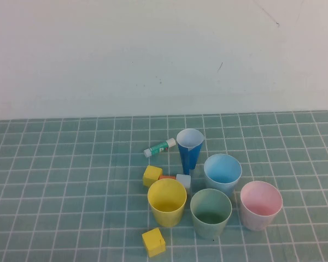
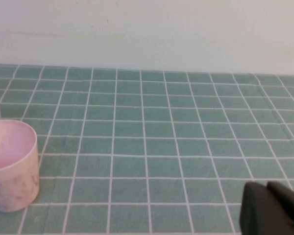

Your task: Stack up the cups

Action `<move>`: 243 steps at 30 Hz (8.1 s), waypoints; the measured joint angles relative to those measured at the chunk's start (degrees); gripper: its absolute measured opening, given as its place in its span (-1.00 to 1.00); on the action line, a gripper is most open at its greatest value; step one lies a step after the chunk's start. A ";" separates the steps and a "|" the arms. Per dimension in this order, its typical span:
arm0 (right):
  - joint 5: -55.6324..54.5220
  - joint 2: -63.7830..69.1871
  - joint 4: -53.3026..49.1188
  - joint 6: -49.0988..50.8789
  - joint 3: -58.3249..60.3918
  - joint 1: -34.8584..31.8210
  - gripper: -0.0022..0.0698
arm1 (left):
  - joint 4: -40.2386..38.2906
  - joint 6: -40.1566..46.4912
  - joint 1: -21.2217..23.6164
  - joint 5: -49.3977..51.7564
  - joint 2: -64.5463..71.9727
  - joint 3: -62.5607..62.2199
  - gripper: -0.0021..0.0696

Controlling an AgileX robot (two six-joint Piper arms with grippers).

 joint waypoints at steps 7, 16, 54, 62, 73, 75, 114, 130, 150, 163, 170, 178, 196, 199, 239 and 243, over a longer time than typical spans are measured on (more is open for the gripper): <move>0.00 0.00 0.00 0.00 0.00 0.00 -0.94 | 0.00 0.00 0.00 0.00 0.00 0.00 -0.95; 0.00 0.00 0.00 0.00 0.00 0.00 -0.94 | 0.00 0.00 0.00 0.00 0.00 0.00 -0.95; 0.00 0.00 0.00 0.00 0.00 0.00 -0.94 | 0.26 -0.10 0.00 0.00 0.00 0.00 -0.95; 0.00 0.00 0.00 0.00 0.00 0.00 -0.94 | -16.85 -7.98 0.00 -1.23 0.00 0.41 -0.95; 0.00 0.00 0.00 0.00 0.00 0.00 -0.94 | -46.65 -14.48 0.00 -6.33 0.00 0.55 -0.95; 0.00 0.00 0.00 0.00 0.00 0.00 -0.94 | -47.38 -13.98 0.00 -7.18 0.00 0.55 -0.95; -2.40 0.00 40.76 3.58 0.00 0.00 -0.94 | 3.08 5.09 -23.96 31.26 81.25 -66.79 -0.95; -2.17 0.00 41.09 -3.58 0.00 0.00 -0.94 | 1.10 4.56 -24.31 35.80 96.70 -77.90 -0.39; -0.38 0.00 41.09 -4.06 0.00 0.00 -0.94 | -6.93 6.67 -25.98 39.77 114.62 -86.92 0.42; 0.04 0.00 41.09 -4.46 0.00 0.00 -0.94 | -0.68 4.14 -27.81 31.14 117.82 -87.37 0.42; 0.04 0.00 41.09 -4.46 0.00 0.00 -0.94 | -3.12 3.90 -27.81 29.02 121.19 -87.37 -0.16; 0.08 0.00 41.09 -4.46 0.00 0.00 -0.94 | -3.32 4.37 -27.81 27.36 121.46 -87.37 -0.90; 0.43 0.00 41.09 -5.50 0.00 0.00 -0.94 | -8.20 9.19 -30.79 28.56 102.78 -87.42 -0.92; 0.43 0.00 41.09 -5.50 0.00 0.00 -0.94 | -8.46 9.47 -32.63 28.57 105.65 -87.42 -0.93; 2.76 0.00 53.05 -24.02 -1.29 0.00 -0.94 | -9.37 10.79 -38.20 26.91 113.60 -87.42 0.26; 4.30 2.42 50.48 -28.67 -6.31 0.00 -0.94 | -4.78 9.11 -36.78 27.13 108.79 -87.42 -0.48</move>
